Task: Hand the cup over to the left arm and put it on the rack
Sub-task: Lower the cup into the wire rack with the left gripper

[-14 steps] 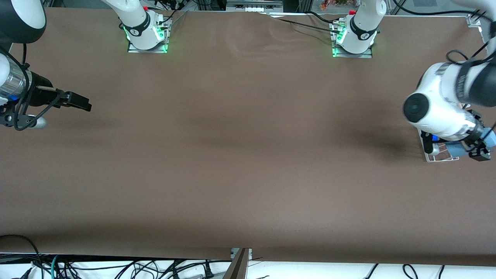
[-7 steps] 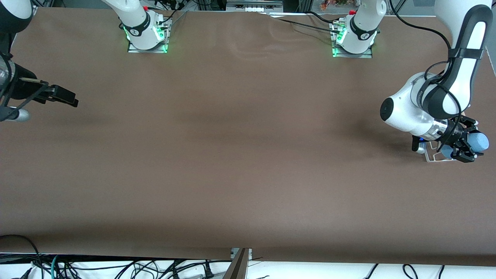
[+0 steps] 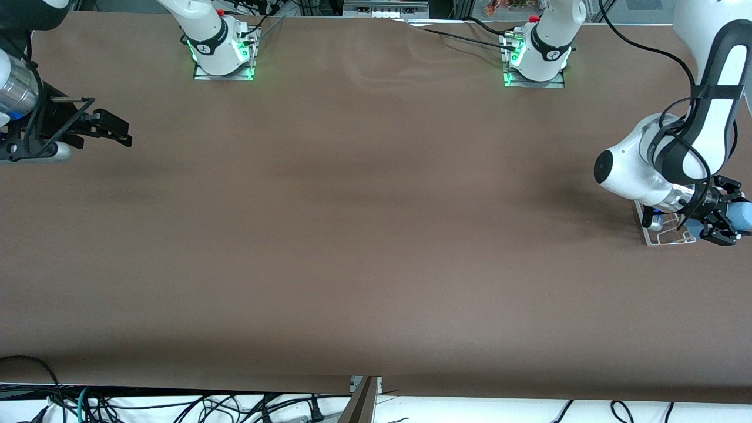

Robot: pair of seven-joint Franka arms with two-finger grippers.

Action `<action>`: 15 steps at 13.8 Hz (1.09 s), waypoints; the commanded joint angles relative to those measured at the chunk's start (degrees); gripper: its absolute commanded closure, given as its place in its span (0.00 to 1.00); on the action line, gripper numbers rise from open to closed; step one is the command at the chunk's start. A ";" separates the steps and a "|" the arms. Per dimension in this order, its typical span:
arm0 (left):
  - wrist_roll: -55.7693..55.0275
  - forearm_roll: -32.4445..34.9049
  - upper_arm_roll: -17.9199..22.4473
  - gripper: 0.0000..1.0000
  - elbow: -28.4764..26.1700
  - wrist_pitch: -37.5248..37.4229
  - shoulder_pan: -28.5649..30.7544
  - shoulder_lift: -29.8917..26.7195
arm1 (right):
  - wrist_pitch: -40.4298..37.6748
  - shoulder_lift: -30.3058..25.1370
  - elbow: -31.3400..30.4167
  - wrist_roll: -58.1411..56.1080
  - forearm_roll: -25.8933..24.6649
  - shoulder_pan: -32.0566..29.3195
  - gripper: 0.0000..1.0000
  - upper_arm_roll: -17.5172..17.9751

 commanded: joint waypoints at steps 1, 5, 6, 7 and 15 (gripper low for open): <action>-1.14 3.55 0.06 1.00 -0.01 0.44 0.20 0.73 | 1.28 -0.66 -0.42 -1.33 -0.93 -1.39 0.01 1.34; -1.40 5.14 0.42 1.00 -0.10 0.36 0.20 1.70 | 0.75 -0.74 -0.15 -1.33 -0.58 -1.22 0.00 1.51; -1.40 5.14 0.59 1.00 -0.19 0.35 0.20 1.96 | 0.66 -0.92 -0.15 -1.33 -0.49 -0.61 0.00 1.69; -1.40 5.23 0.94 1.00 -0.19 0.35 0.20 2.23 | 0.75 -1.01 -0.15 -0.81 -0.49 -0.60 0.00 2.65; -1.58 6.28 1.30 1.00 -0.98 0.35 0.11 3.72 | 0.57 0.13 2.75 -1.33 -0.58 0.98 0.00 3.18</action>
